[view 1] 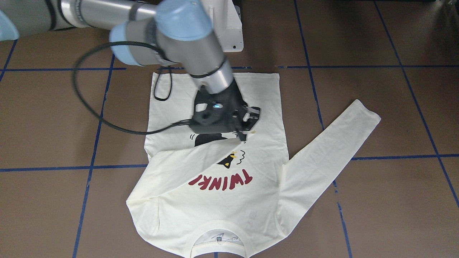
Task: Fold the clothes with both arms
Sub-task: 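Fold the grasped sleeve diagonally across the shirt front with the right gripper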
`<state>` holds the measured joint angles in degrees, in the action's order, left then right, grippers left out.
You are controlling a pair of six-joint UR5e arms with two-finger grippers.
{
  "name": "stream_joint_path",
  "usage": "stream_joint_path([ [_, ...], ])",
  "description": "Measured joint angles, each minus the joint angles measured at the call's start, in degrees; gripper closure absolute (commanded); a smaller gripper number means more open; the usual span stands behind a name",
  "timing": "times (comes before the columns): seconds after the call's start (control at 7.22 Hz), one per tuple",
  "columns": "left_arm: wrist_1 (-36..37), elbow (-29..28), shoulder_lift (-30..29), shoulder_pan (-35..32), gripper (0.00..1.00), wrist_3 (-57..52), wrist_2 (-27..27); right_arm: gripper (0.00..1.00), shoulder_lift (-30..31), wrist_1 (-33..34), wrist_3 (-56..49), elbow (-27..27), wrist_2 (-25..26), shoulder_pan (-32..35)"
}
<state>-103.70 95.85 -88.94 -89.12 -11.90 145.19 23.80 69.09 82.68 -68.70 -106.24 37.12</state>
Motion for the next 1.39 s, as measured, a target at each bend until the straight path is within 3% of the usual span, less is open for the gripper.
stream_joint_path([
  [0.14,0.0,0.0,0.0,0.0,0.00,0.0,0.2,0.29,-3.3,-3.8,0.0,5.8,5.6,-4.4],
  [0.28,0.0,0.1,0.0,0.0,0.00,0.0,0.4,0.05,-5.2,-7.1,0.0,10.0,10.0,-7.7],
  [0.55,-0.4,0.2,0.0,1.3,0.00,3.2,1.7,0.03,-7.3,-10.1,0.1,14.8,14.5,-10.1],
  [0.83,-6.1,1.0,-0.1,9.4,0.00,18.3,0.6,0.05,-8.6,-10.4,4.2,14.0,15.0,-9.6],
  [1.11,-11.0,-0.8,-0.3,18.2,0.01,32.3,-6.0,0.06,-2.3,-5.8,9.2,2.2,10.8,-7.2],
  [1.39,-14.8,-5.8,-1.2,23.6,0.08,39.1,-9.4,0.06,12.6,-2.3,9.9,-14.3,3.4,-2.7],
])
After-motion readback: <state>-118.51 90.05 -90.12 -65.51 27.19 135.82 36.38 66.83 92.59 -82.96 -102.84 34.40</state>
